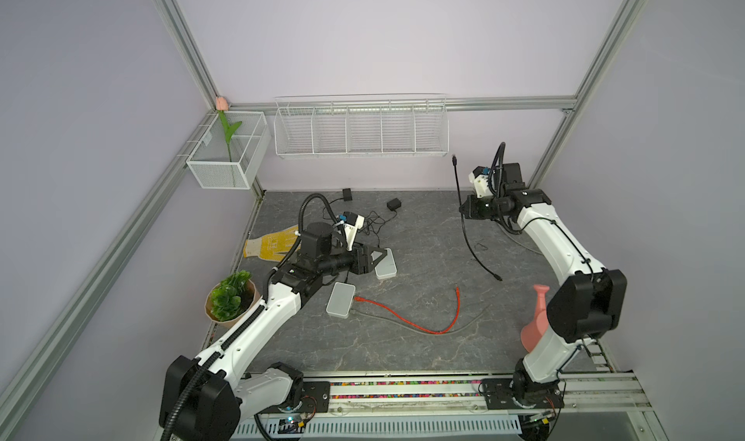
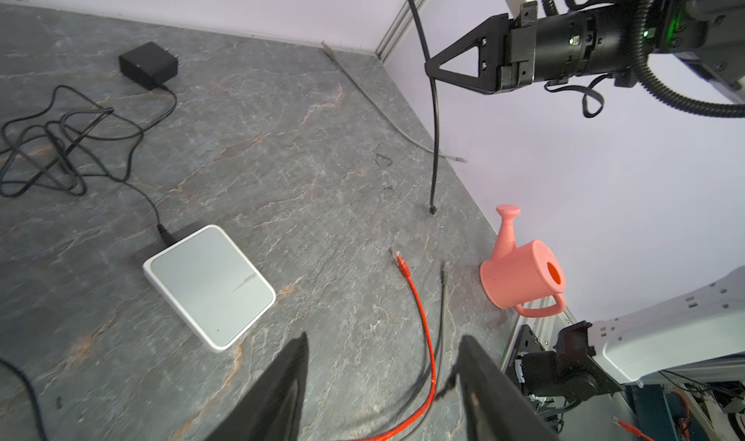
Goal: Insert the plug into the switch port
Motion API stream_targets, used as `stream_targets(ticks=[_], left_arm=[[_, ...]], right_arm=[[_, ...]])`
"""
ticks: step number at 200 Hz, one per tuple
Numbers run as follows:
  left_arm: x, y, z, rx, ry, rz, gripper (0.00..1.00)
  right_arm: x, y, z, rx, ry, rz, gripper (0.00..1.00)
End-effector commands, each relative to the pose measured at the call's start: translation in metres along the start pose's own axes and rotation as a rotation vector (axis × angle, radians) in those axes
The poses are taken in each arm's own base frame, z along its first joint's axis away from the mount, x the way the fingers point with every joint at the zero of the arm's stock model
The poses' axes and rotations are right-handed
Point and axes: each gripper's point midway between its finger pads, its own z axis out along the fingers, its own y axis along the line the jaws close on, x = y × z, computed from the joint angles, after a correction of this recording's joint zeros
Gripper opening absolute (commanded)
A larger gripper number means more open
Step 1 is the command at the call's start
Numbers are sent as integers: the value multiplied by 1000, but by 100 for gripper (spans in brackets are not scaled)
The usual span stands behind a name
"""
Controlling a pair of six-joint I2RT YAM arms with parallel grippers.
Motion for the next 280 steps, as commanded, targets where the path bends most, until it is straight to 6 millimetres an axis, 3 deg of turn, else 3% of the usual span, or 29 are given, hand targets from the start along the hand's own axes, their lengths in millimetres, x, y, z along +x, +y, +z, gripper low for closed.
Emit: stream_targets(ticks=[1,17,22,71,115,140,167,196,243,265,280], left_arm=[[-14,-25,1,93,-72,52,63],[-23,-33,6,136,-110,52,67],[-25,-33,8,148,-118,43,68],[-52,-33,41,226,-133,-12,72],[-67,-37,56,283,-140,-14,74],[-73,-47,59,304,-153,-4,74],[-79,-42,63,268,-167,-2,73],[-89,-39,65,246,-193,5,56],[-84,-35,70,239,-187,33,0],[-76,-38,66,271,-190,55,0],[-70,-42,63,295,-193,80,0]], right_arm=[[2,31,-14,-140,-53,5,7],[10,44,-25,-157,-103,-60,6],[18,55,-25,-149,-102,-100,7],[71,95,-36,-36,-169,-381,7],[99,129,-48,-16,-216,-557,6],[109,139,-46,-27,-204,-591,6],[119,150,-45,-32,-202,-630,6],[130,156,-42,-11,-196,-665,7],[137,149,-44,35,-207,-657,6],[135,146,-49,43,-226,-642,7],[137,146,-54,36,-218,-634,21]])
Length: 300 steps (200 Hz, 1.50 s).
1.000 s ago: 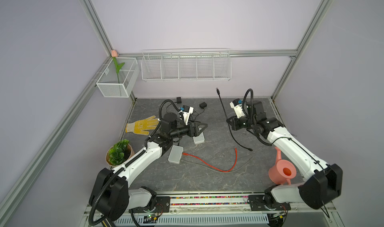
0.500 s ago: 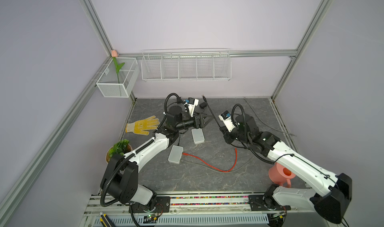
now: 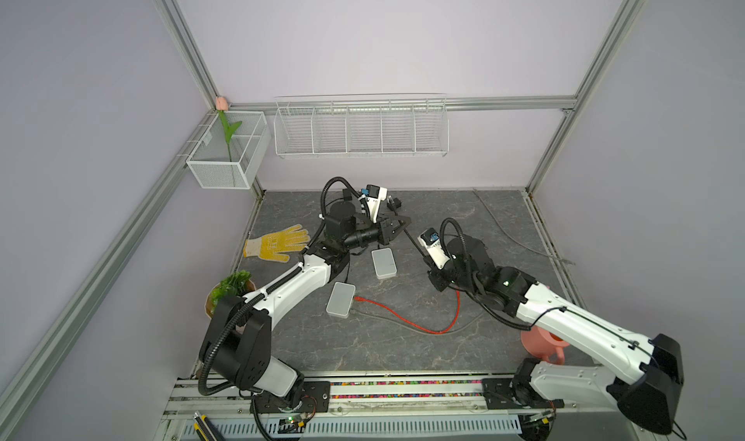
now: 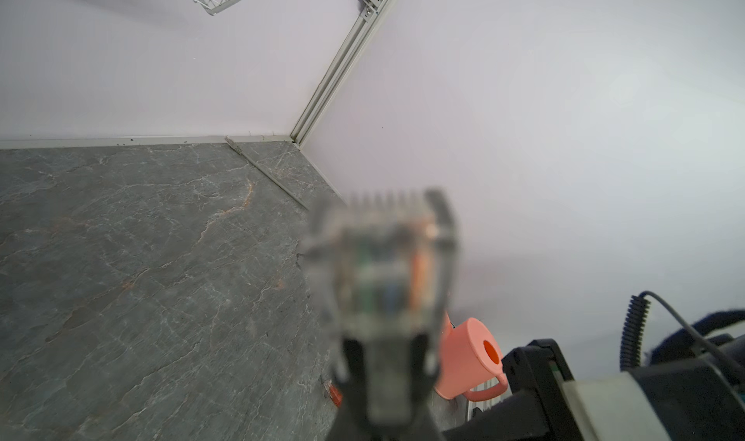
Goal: Insert the plug into the switch port
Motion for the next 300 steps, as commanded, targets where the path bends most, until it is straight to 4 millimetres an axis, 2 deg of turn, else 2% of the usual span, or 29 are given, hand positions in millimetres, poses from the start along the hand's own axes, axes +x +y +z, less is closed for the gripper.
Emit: stream_targets(ticks=[1,16,39,61,91,116,151,188,213,254,275,290,300], left_arm=[[3,-8,-5,45,-16,63,0],[9,-19,-8,100,-2,92,0],[17,-41,-16,185,0,157,0],[24,-68,-26,302,-17,233,0],[28,-88,-35,395,-39,281,0],[31,-96,-38,428,-37,295,0],[32,-103,-39,439,-29,310,0],[39,-98,-34,367,6,321,0],[45,-95,-29,306,34,341,0],[43,-91,-26,285,32,333,0],[42,-91,-25,280,29,331,0],[42,-90,-25,273,29,330,0],[41,-90,-25,273,29,330,0]], right_arm=[[-6,-6,-13,27,-33,14,22],[-10,-5,-26,9,-58,21,30],[-34,0,-61,-59,-176,25,55],[-59,10,-88,-172,-261,8,60],[-83,16,-100,-294,-300,2,60],[-100,11,-99,-399,-321,45,60],[-122,28,-102,-571,-334,12,58],[-136,27,-88,-581,-313,15,57],[-138,28,-73,-596,-292,27,57],[-135,44,-61,-652,-259,17,55],[-130,46,-52,-659,-231,25,46],[-127,48,-50,-668,-220,27,44],[-127,48,-49,-665,-220,28,34]])
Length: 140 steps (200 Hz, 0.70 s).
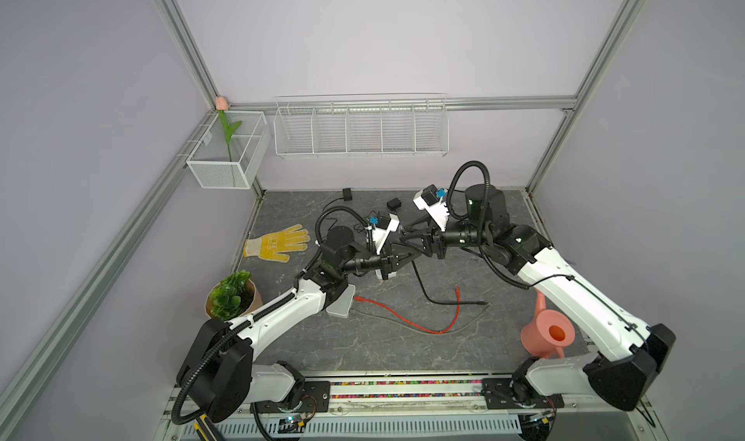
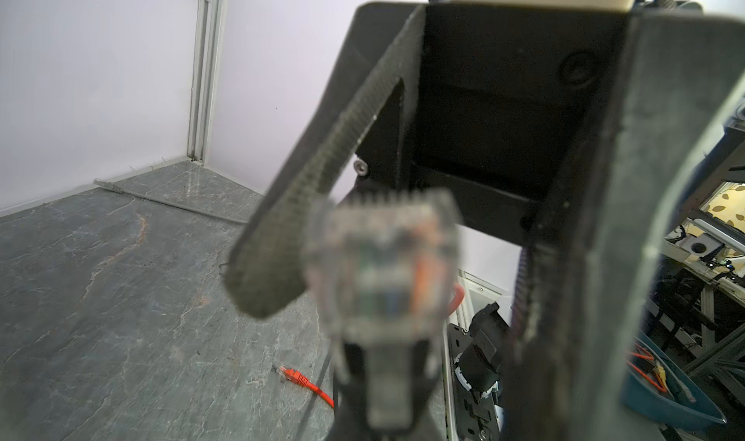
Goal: Insert the plug into the switch port
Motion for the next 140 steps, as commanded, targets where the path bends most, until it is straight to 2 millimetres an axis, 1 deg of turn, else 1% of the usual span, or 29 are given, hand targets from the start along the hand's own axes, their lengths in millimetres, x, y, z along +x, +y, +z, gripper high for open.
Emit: stream_targets(ticks=[1,7,13,25,39,41,42,45,51,55,59,66,74,81,90,111,122,128,132,140], left_arm=[[-17,-4,1,-4,-28,46,0],[-18,-4,1,-6,-31,46,0],[-18,-4,1,-6,-31,44,0],[-20,-5,0,-8,-36,44,0],[-22,-4,-1,-17,-43,36,0],[-23,-4,-1,-19,-43,36,5],[-23,-4,-1,-20,-43,36,12],[-23,-5,-2,-19,-43,36,23],[-24,-6,-2,-19,-42,34,49],[-24,-8,-3,-17,-38,33,63],[-24,-9,-4,-17,-34,34,72],[-25,-12,-7,-19,-31,37,80],[-25,-17,-12,-24,-23,42,83],[-25,-21,-19,-34,-16,55,83],[-26,-28,-28,-54,-23,73,81],[-33,-48,-49,-81,-16,123,80],[-36,-56,-60,-117,-8,139,77],[-38,-59,-66,-134,-6,158,75],[-40,-62,-70,-144,-9,176,74],[-43,-66,-77,-166,-17,205,71]], right_arm=[[-2,7,0,-30,1,-14,32],[-2,6,1,-26,2,-12,25],[-1,5,1,-23,4,-11,21],[-2,5,1,-24,2,-10,14],[-2,5,0,-23,1,-10,8],[-2,5,1,-24,1,-12,8],[-2,6,0,-24,0,-12,8],[-2,6,0,-23,-1,-15,8],[-2,5,-2,-17,-1,-18,7],[-3,5,-4,-12,0,-25,7],[-2,4,-6,-4,4,-30,7],[-1,3,-10,7,13,-44,6],[2,3,-15,17,32,-65,6],[6,2,-19,33,57,-87,6],[13,1,-24,44,95,-104,6],[26,8,-31,-11,168,-131,6],[31,20,-35,-93,212,-134,7],[30,27,-37,-138,228,-143,8],[35,32,-38,-170,257,-126,9],[35,40,-41,-226,281,-123,10]])
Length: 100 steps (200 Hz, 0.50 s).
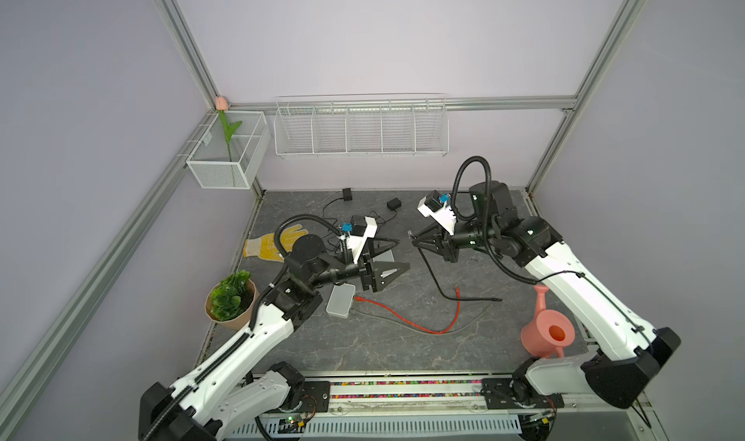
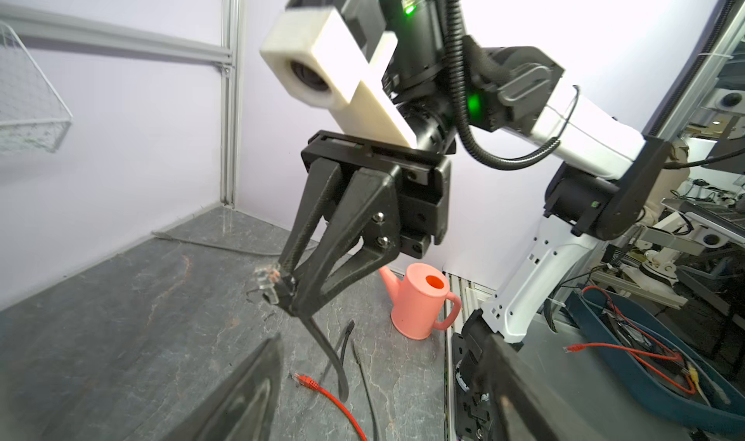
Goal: Insert the plug into the switch port
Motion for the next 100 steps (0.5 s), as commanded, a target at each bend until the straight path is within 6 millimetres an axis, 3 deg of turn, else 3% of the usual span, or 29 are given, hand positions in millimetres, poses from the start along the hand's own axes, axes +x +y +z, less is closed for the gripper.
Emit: stream_targets(ticks=[1,18,60,100], left_arm=[[5,0,-18,-88,58,54,70],[-3,-3,-28,-114,33,87,59],[-4,0,-29,-126,26,87,65],[-5,2,-26,-114,12,83,66]], right_arm=[[16,38,-10,-212,108,-45,10],[16,48,-9,-314,138,-41,13],[5,67,-8,-544,126,-10,15],[4,72,0,-607,135,3,15]])
